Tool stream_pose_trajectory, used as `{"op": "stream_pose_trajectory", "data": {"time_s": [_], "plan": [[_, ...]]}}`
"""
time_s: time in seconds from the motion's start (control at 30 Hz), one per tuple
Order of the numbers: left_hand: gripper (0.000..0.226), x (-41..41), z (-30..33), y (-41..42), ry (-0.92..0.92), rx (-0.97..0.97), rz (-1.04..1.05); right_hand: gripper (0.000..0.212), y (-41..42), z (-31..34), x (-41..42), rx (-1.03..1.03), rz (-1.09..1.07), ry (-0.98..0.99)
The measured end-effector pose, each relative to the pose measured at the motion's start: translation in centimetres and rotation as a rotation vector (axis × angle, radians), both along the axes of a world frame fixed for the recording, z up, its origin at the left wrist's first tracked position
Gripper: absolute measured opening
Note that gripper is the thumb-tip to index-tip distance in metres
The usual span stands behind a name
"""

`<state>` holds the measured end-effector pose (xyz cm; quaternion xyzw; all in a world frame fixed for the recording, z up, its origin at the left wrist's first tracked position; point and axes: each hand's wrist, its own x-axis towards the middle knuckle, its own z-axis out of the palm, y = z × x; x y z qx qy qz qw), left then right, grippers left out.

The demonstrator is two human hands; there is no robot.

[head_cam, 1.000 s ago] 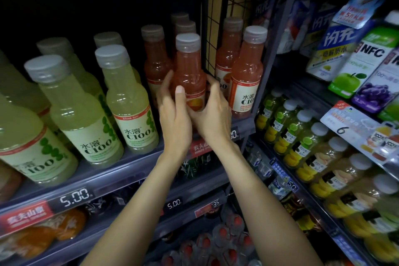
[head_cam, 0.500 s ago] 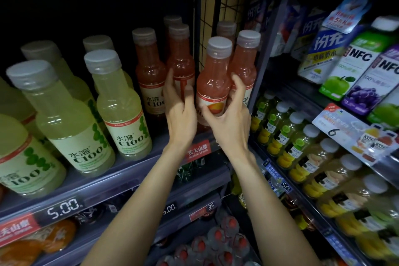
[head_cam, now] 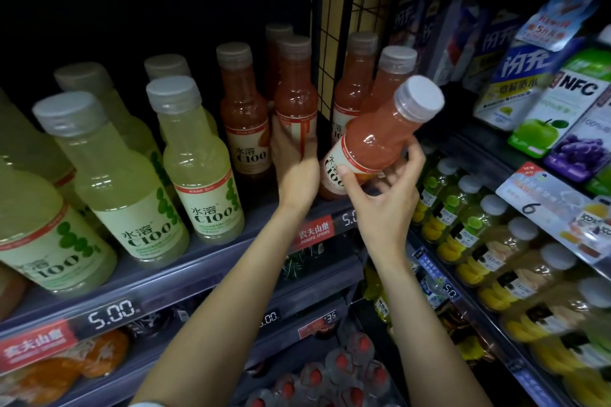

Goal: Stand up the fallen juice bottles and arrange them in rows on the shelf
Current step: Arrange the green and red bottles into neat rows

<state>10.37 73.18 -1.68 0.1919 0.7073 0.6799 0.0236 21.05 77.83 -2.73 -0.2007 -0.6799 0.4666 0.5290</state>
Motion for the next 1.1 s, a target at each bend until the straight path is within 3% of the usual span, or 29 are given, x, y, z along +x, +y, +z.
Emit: {"op": "stream_pose_trajectory", "data": {"time_s": [0.23, 0.47, 0.67, 0.83, 0.93, 1.1], "plan": [[0.063, -1.1, 0.1, 0.8, -0.078, -0.009, -0.012, 0.081, -0.1, -0.2, -0.1, 0.017, 0.016, -0.028], [0.094, -3.4, -0.2, 0.8, -0.014, 0.002, -0.034, 0.08, -0.2, -0.1, -0.1, 0.006, 0.012, -0.036], [0.082, -3.3, -0.2, 0.9, 0.146, -0.025, 0.019, 0.08, -0.3, 0.0, -0.2, 0.022, -0.006, -0.062], [0.086, -2.9, -0.8, -0.4, 0.155, -0.045, -0.135, 0.081, -0.3, -0.2, -0.3, 0.038, -0.027, -0.083], [0.091, -2.7, 0.2, 0.1, 0.129, -0.036, -0.062, 0.081, -0.5, -0.2, -0.6, 0.046, -0.029, -0.089], [0.087, -2.7, 1.2, 0.7, 0.249, -0.096, 0.073, 0.081, -0.4, -0.1, -0.8, 0.069, -0.028, -0.116]]}}
